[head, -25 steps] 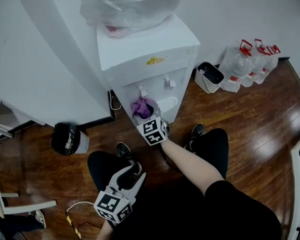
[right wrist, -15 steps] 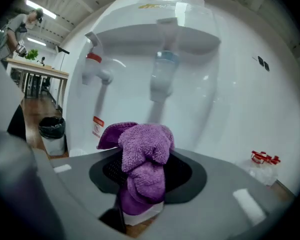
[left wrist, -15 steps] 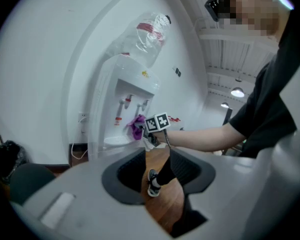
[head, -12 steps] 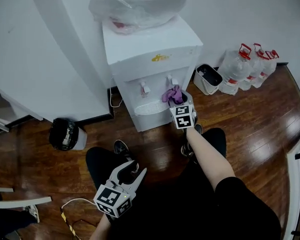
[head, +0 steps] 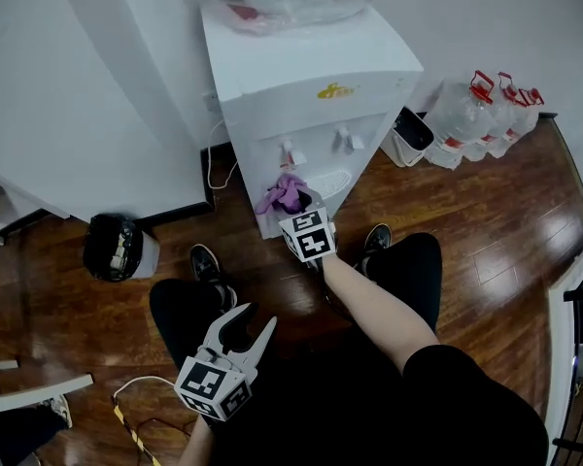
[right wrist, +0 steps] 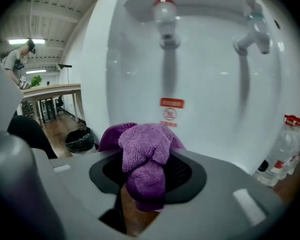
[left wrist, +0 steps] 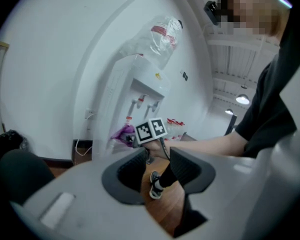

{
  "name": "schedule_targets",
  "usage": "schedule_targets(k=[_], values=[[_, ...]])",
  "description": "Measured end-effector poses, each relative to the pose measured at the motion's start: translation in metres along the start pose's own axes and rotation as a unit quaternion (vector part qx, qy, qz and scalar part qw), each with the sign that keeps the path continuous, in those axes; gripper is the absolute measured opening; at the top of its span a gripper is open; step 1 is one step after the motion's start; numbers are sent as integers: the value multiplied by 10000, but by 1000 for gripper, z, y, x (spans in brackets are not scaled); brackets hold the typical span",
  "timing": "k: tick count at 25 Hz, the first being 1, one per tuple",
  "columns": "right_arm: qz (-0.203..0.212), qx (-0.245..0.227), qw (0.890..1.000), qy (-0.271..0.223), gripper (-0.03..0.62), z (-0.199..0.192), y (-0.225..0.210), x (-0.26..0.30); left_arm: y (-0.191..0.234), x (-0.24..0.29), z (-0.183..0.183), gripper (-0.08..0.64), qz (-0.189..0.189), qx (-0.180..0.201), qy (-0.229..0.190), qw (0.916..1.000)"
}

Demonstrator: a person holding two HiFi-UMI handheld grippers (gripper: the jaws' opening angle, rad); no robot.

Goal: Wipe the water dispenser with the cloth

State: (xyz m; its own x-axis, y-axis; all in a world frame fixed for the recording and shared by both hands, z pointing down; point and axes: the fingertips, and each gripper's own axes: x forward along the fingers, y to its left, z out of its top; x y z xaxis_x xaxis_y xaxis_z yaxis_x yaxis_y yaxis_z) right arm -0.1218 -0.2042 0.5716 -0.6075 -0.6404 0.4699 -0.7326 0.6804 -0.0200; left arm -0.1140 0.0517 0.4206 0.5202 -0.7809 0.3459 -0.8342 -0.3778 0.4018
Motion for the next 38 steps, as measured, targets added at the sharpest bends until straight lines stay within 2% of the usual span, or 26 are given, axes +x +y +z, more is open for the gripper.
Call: schedule_targets(k=[5,8,10,12,14,17,19,20,23,27,29,31,35,38], values=[[-947,354,9945,276,176,-27,-117,-26,20,-2,22,173,-57,271,8,9996],[-1326,472,9896,297,176,-32,-159,-38,15,0,33,173,-125,486,21,9987],[-1429,668,9871,278,176,-33,-162,-38,12,1,37,173,-207,722,77,9971],[-1379,930,9858,233,176,-34,-141,-34,17,1,41,173,-297,929,103,9952],[-1042,844,9908,195,176,-28,-94,-23,27,0,53,173,-276,933,99,9952],[-321,518,9981,134,176,-15,-13,-4,40,0,70,173,-242,786,22,9966],[-73,473,9988,72,176,-8,14,3,43,1,73,173,-297,748,5,9968],[-75,416,9991,80,176,-8,15,5,43,0,72,173,-333,742,14,9967],[-410,287,9986,168,176,-14,-23,0,44,-4,69,173,-409,716,54,9966],[-1372,706,9874,362,178,-26,-126,-34,57,-8,57,173,-436,667,-36,9968],[-1535,869,9833,455,176,-32,-149,-44,61,-8,55,173,-419,593,-95,9973],[-1295,821,9871,469,177,-35,-129,-42,61,-9,55,173,-397,546,-154,9976],[-412,453,9976,332,178,-27,-26,-16,58,-12,63,173,-358,536,-238,9976],[-19,174,9995,247,178,-9,34,-2,60,-18,61,173,-353,607,-297,9971]])
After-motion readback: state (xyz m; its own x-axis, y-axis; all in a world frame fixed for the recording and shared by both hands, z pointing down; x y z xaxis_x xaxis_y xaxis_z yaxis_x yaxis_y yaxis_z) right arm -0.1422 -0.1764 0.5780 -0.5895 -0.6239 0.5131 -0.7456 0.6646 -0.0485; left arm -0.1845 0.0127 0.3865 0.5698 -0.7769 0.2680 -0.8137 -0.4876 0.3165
